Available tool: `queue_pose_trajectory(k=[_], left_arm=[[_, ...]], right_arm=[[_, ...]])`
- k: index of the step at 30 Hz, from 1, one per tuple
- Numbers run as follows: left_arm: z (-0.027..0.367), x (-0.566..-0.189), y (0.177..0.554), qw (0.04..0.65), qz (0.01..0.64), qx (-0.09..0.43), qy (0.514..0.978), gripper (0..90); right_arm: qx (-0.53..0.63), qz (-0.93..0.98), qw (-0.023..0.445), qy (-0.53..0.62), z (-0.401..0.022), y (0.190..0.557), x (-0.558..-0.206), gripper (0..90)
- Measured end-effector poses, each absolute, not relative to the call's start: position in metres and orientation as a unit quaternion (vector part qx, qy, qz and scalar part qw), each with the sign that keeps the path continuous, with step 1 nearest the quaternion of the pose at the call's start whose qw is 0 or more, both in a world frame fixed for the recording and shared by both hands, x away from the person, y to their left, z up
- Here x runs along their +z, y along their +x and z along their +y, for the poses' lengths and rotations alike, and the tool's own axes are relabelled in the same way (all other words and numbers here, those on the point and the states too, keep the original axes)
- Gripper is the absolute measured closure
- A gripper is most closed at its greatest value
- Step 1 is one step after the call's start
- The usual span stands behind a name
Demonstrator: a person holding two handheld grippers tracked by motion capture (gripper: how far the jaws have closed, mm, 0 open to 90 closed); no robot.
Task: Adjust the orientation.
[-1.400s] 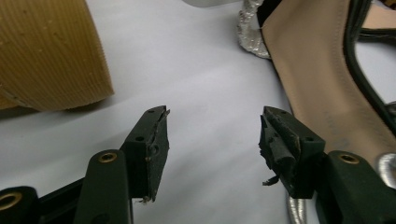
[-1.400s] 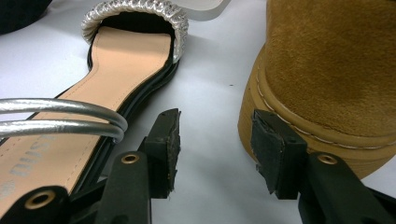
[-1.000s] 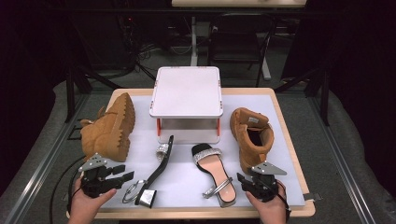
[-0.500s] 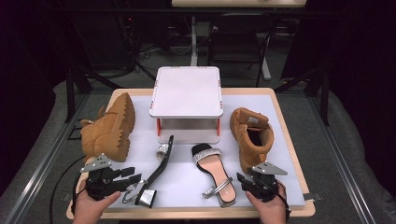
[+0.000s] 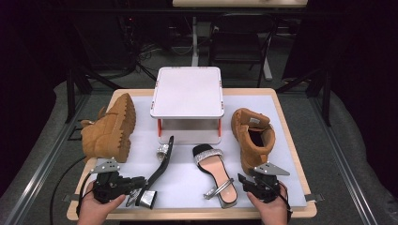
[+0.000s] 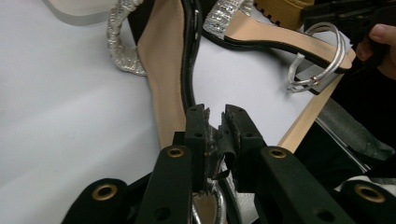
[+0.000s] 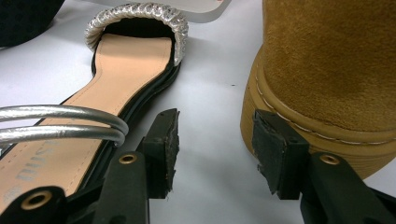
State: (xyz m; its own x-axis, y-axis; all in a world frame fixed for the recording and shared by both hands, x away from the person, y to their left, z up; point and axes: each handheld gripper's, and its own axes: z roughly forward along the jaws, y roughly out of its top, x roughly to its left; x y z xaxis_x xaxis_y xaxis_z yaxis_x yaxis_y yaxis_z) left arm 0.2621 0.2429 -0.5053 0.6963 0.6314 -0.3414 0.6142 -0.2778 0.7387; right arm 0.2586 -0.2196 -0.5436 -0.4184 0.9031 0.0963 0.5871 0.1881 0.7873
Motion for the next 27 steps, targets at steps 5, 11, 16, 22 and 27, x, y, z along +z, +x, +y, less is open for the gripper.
queue_pose_trajectory(k=[5,11,16,22,27], left_arm=[[0.231,-0.501,0.262,0.46,0.373,0.01,0.805,81.9],[0.208,-0.5,0.262,0.459,0.353,0.003,0.816,81.9],[0.188,-0.503,0.263,0.447,0.338,0.005,0.829,81.8],[0.182,-0.506,0.264,0.433,0.342,0.009,0.834,81.6],[0.194,-0.502,0.265,0.425,0.361,0.02,0.83,81.5]], right_arm=[[0.395,0.743,0.2,0.501,-0.22,0.259,-0.544,51.3],[0.396,0.743,0.199,0.502,-0.22,0.259,-0.544,51.3],[0.397,0.742,0.199,0.503,-0.22,0.258,-0.544,51.3],[0.396,0.742,0.198,0.504,-0.22,0.258,-0.544,51.3],[0.394,0.742,0.199,0.504,-0.221,0.258,-0.543,51.2]])
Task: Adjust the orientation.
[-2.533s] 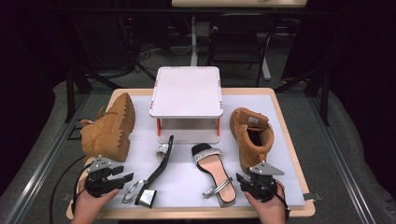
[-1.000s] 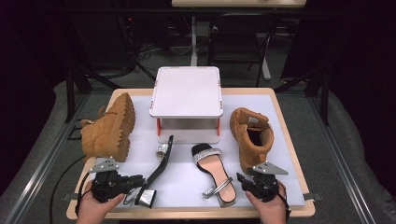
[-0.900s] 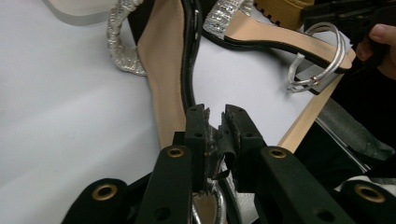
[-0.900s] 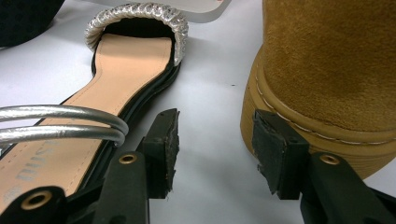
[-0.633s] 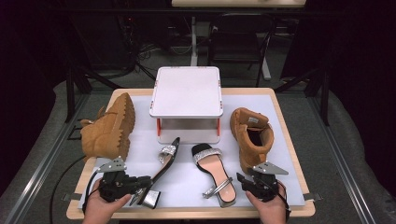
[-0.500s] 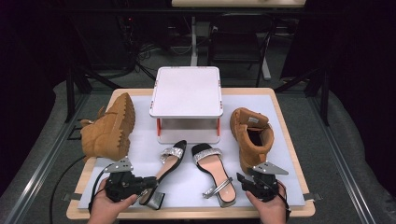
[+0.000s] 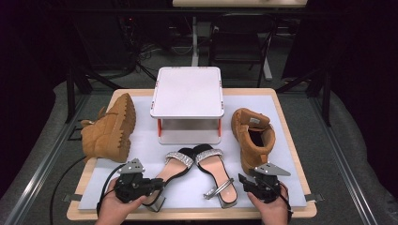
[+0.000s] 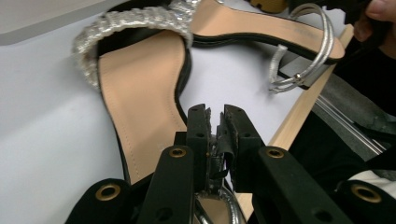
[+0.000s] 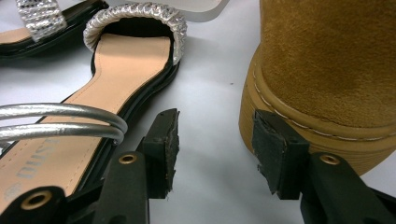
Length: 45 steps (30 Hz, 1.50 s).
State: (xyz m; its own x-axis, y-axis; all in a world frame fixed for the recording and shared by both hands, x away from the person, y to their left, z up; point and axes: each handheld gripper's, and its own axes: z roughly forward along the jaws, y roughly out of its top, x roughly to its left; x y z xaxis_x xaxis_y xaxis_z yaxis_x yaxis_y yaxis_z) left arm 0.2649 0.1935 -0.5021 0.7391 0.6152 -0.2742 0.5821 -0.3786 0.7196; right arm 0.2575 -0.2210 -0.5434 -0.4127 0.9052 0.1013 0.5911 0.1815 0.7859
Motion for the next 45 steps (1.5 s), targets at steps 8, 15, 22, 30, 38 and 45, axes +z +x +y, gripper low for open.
queue_pose_trajectory(k=[8,15,22,30,38,45], left_arm=[[0.201,-0.497,0.261,0.415,0.362,0.047,0.833,81.3],[0.209,-0.498,0.263,0.426,0.373,0.033,0.824,81.4],[0.203,-0.502,0.264,0.428,0.374,0.027,0.822,79.3],[0.203,-0.495,0.276,0.413,0.403,0.022,0.817,48.5],[0.191,-0.483,0.306,0.302,0.423,-0.018,0.854,30.3],[0.173,-0.488,0.326,0.222,0.427,-0.028,0.876,29.6]], right_arm=[[0.397,0.74,0.199,0.504,-0.221,0.257,-0.543,51.0],[0.398,0.74,0.196,0.506,-0.222,0.257,-0.543,51.0],[0.398,0.739,0.197,0.506,-0.222,0.256,-0.543,50.9],[0.398,0.739,0.196,0.507,-0.221,0.256,-0.543,50.7],[0.398,0.738,0.194,0.509,-0.221,0.255,-0.544,50.6],[0.4,0.738,0.193,0.508,-0.221,0.255,-0.544,50.6]])
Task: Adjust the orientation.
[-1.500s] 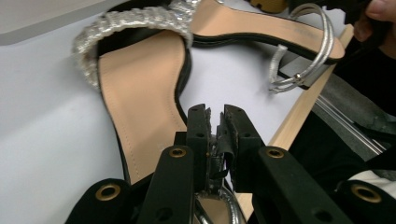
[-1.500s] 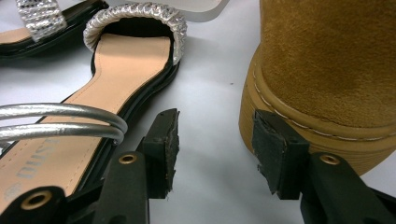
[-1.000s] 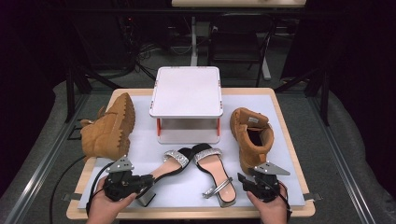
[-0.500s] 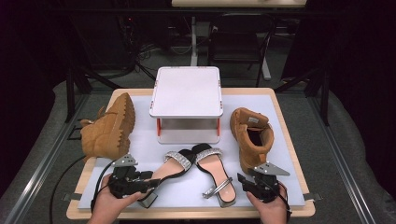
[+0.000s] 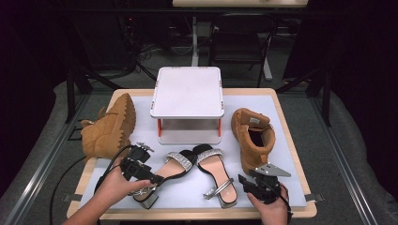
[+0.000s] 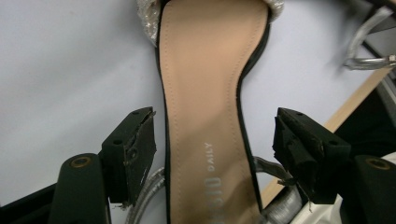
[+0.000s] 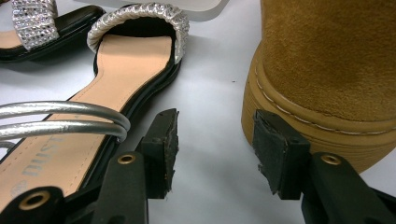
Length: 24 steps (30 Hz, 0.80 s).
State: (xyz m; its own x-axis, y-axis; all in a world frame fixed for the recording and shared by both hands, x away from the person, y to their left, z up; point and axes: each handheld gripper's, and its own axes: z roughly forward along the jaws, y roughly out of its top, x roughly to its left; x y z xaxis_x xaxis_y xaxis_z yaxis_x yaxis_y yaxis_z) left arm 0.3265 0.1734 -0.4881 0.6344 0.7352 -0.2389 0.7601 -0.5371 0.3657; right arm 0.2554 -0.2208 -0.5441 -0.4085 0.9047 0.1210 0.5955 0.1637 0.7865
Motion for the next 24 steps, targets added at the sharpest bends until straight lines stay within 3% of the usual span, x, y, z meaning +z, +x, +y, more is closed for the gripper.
queue_pose_trajectory(k=[9,17,24], left_arm=[[0.163,-0.506,0.338,0.174,0.434,-0.055,0.882,29.3],[0.161,-0.512,0.34,0.162,0.439,-0.081,0.88,39.6],[0.161,-0.51,0.34,0.158,0.461,-0.081,0.869,42.4]], right_arm=[[0.399,0.739,0.192,0.508,-0.222,0.255,-0.544,50.5],[0.399,0.739,0.191,0.509,-0.221,0.256,-0.545,50.5],[0.398,0.739,0.191,0.509,-0.221,0.256,-0.545,50.5]])
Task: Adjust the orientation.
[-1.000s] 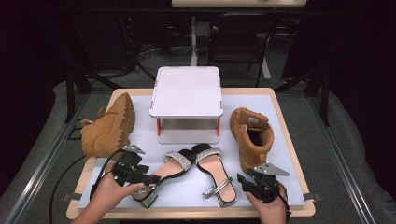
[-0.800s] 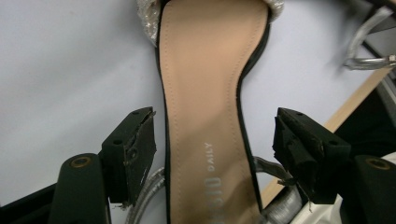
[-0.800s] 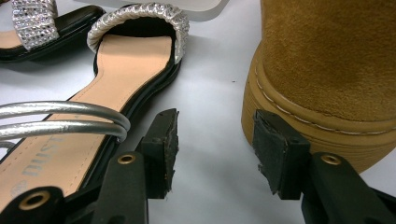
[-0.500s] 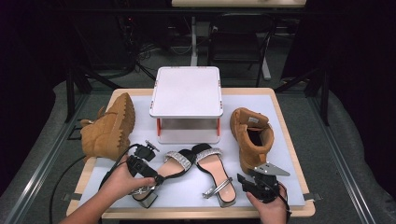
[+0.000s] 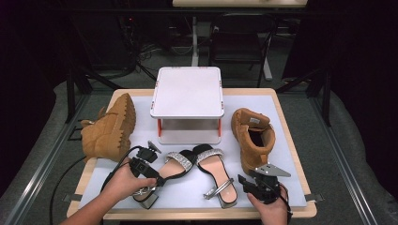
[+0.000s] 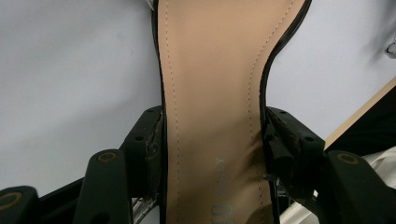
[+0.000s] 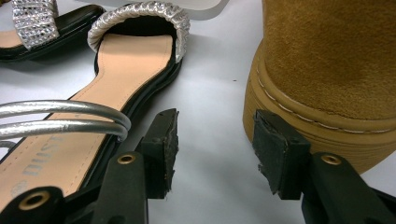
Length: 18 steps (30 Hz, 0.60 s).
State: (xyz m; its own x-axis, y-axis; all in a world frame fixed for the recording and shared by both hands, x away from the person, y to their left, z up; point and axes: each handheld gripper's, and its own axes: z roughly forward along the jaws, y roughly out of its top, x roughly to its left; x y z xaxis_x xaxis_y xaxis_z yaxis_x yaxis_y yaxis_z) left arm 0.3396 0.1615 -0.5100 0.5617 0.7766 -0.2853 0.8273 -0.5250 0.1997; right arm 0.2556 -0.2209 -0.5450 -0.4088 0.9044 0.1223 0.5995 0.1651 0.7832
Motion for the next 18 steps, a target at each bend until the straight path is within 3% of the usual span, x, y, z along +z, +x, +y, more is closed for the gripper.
queue_pose_trajectory(k=[6,18], left_arm=[[0.167,-0.506,0.339,0.136,0.465,-0.031,0.874,42.7],[0.188,-0.504,0.342,0.136,0.492,-0.02,0.86,42.7]], right_arm=[[0.399,0.738,0.192,0.509,-0.221,0.255,-0.545,50.5],[0.4,0.738,0.193,0.508,-0.219,0.255,-0.544,50.5]])
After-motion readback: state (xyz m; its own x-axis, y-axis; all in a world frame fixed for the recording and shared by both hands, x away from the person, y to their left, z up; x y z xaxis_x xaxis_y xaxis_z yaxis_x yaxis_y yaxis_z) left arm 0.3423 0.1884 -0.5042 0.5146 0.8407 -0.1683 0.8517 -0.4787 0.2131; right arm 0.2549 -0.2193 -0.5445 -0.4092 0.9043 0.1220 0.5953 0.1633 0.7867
